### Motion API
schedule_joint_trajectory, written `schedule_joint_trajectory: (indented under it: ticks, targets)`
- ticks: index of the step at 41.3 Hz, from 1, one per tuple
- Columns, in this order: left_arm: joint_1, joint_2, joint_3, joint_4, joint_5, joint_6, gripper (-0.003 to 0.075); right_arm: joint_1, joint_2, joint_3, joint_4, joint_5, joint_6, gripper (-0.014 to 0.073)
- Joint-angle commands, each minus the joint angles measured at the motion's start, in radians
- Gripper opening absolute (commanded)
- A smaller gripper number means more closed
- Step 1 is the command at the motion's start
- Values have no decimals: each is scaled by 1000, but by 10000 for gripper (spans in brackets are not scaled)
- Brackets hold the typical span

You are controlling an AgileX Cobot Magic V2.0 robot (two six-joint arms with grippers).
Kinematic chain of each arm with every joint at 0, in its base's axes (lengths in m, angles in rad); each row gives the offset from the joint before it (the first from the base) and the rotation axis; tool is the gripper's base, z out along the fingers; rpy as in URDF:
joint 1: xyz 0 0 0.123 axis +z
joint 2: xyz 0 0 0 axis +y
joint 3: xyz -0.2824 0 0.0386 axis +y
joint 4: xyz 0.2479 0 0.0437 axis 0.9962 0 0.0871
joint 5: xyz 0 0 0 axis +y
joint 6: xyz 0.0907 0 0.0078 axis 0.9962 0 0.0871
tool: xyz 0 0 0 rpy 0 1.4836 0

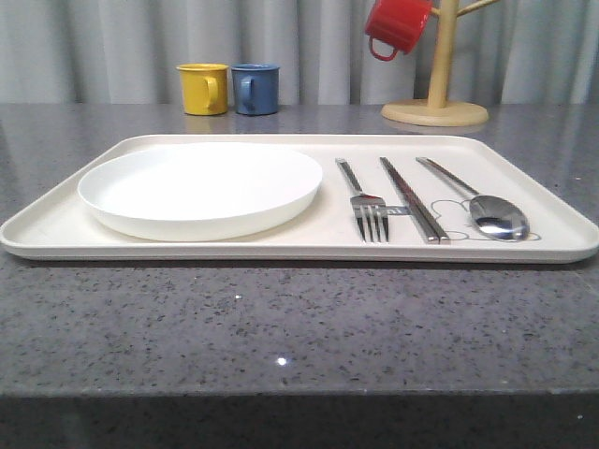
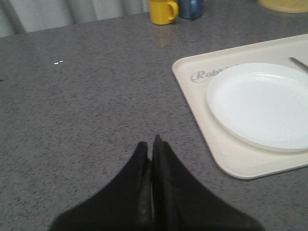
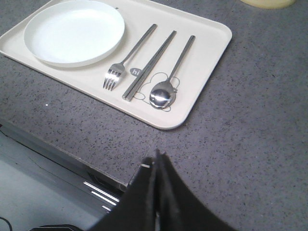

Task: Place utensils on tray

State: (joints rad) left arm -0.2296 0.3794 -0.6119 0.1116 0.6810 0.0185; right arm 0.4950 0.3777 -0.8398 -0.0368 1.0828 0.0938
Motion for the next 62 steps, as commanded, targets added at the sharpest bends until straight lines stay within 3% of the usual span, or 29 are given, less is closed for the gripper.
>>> schedule_joint_trajectory:
  ticks: [1,9,17,24,45,55,62]
  targets:
    - [52,-83,104,15,-203,-5,-18,2,10,-19,-11,-79,-11,-122]
    - [121,-265,368,15,-475,-5,-18,2,10,-19,-11,-79,-11,-122]
    - [181,-383,557,-30,-626,-5,-18,2,10,-19,-11,-79,-11,-122]
    - [190,-410,618,-37,-649,-5,-18,2,10,-19,-11,-77,-11,-122]
    - [186,-410,618,-93,-654,-5,-18,2,10,-19,-11,-77,-11,-122]
    - [186,-408,618,-88,-718,-5,-18,2,10,-19,-11,-77,-11,-122]
    - [188,-408,618,-146,-723,103,-18,2,10,-19,-11,-77,-11,-122]
